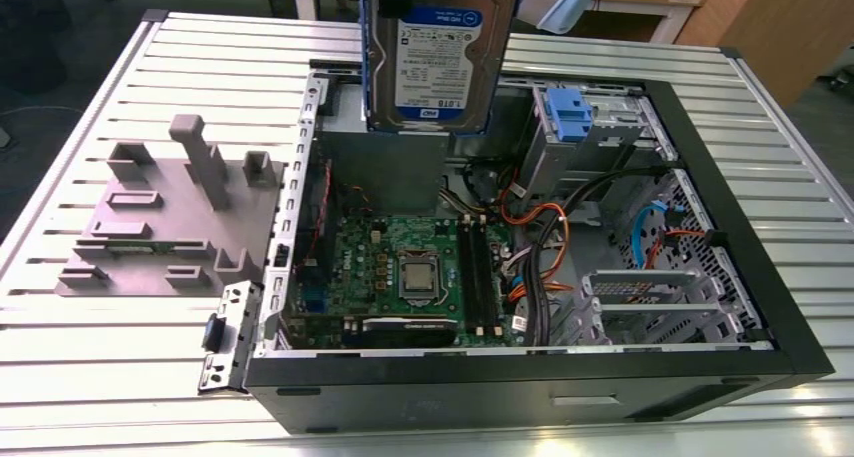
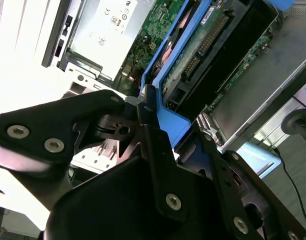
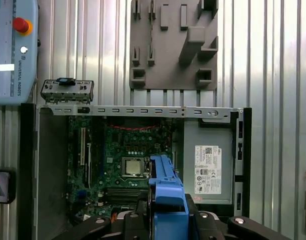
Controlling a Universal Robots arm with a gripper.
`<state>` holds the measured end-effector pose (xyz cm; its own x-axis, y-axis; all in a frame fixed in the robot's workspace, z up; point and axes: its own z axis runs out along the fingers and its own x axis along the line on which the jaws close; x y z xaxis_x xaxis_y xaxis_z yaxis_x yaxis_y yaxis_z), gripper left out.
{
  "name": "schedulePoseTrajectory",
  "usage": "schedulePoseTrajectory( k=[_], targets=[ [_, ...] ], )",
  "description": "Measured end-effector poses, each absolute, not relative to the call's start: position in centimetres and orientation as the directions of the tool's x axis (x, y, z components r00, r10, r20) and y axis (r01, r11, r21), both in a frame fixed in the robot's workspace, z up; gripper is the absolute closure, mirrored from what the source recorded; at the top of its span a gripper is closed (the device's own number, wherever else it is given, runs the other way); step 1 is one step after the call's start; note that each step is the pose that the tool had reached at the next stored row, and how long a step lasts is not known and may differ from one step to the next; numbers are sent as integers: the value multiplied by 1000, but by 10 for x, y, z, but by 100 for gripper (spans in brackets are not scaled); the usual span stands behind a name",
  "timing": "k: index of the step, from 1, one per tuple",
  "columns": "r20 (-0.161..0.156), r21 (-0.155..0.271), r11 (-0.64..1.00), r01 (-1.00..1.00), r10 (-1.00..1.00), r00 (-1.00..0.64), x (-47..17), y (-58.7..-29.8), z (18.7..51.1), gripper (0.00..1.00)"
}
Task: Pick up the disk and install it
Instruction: 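Insert the disk into the insertion slot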
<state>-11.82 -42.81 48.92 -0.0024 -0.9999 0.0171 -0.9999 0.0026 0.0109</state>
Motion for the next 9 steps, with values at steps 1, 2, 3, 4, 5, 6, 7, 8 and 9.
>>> schedulePoseTrajectory(
  k=[1, 2, 3, 4, 5, 6, 7, 8, 9],
  targets=[
    [17, 11, 3, -1000, -1000, -2, -118, -428, 489, 64],
    [17, 11, 3, -1000, -1000, -2, -118, -429, 489, 64],
    [17, 11, 3, -1000, -1000, -2, -118, -429, 489, 64],
    [17, 11, 3, -1000, -1000, -2, -118, -429, 489, 64],
    [17, 11, 3, -1000, -1000, -2, -118, -430, 489, 64],
    [17, 11, 3, -1000, -1000, -2, -118, -430, 489, 64],
    [17, 11, 3, -1000, -1000, -2, -118, -430, 489, 64],
    [17, 11, 3, -1000, -1000, -2, -118, -430, 489, 64],
    [17, 11, 3, -1000, -1000, -2, -118, -431, 489, 64]
  ],
)
